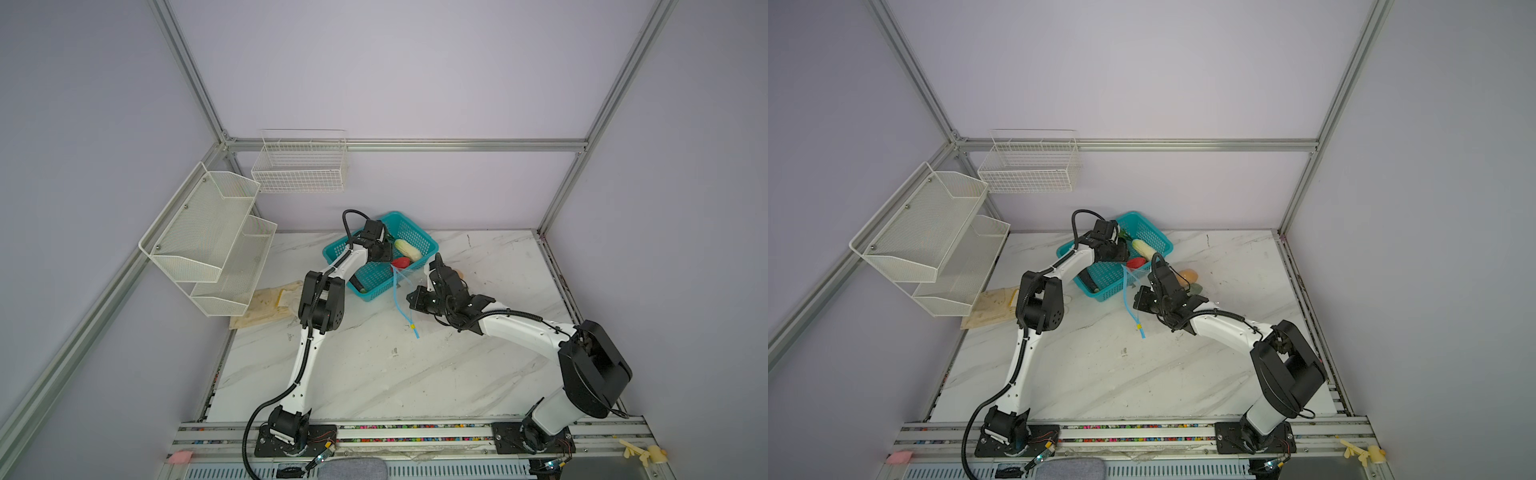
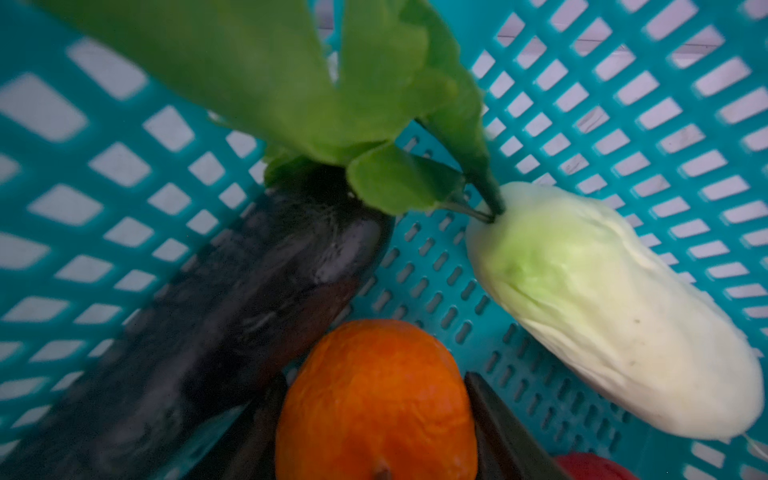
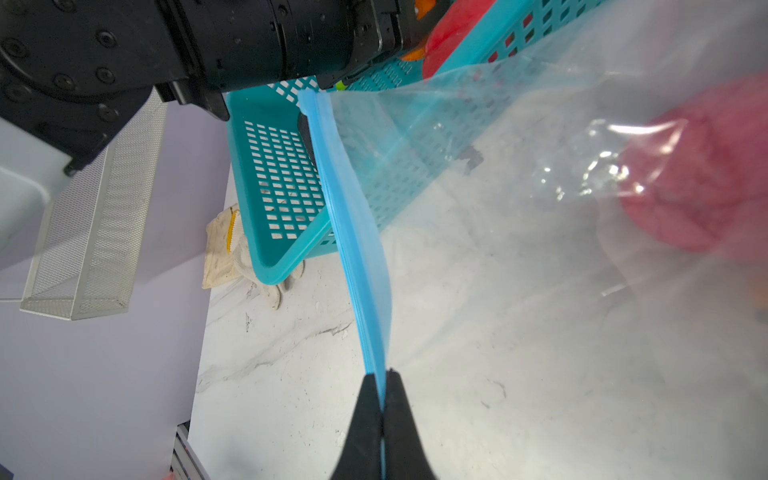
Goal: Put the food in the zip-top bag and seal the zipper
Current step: 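Lower the left gripper onto the orange in the basket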
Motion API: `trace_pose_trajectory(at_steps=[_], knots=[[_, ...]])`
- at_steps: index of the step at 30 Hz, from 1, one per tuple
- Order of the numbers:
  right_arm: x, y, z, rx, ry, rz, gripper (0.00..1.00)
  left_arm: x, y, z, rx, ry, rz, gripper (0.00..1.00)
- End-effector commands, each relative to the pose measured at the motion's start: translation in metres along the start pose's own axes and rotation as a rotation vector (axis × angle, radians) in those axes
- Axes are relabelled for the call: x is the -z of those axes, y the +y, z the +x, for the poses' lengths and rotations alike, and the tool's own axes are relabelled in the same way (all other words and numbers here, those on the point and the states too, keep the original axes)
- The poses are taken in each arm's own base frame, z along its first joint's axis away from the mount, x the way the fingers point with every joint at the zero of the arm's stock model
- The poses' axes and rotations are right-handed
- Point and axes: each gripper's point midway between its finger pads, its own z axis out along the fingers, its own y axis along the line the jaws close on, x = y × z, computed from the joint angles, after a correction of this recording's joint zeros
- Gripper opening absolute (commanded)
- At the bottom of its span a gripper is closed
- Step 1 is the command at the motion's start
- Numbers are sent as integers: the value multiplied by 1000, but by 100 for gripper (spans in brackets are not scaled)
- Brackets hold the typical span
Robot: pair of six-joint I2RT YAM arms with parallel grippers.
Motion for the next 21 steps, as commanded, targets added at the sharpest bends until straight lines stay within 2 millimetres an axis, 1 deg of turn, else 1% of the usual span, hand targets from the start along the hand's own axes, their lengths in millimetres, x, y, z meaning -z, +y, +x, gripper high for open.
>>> trace_pose_trajectory(at_steps=[1, 5, 12, 20, 21], knots=[[-2, 2, -4, -1, -11, -10, 0, 33, -14, -41, -31, -118, 24, 59], [-1, 1, -3, 0, -12, -11, 0, 42, -14, -44, -36, -130, 27, 56], [1, 2, -3, 1, -17, -18, 0, 52, -13, -38, -36, -124, 22, 55], [3, 5, -5, 7, -24, -26, 0, 64, -1, -29, -2, -117, 10, 54], [3, 5, -6, 8, -25, -27, 0, 65, 3, -26, 4, -112, 6, 54]])
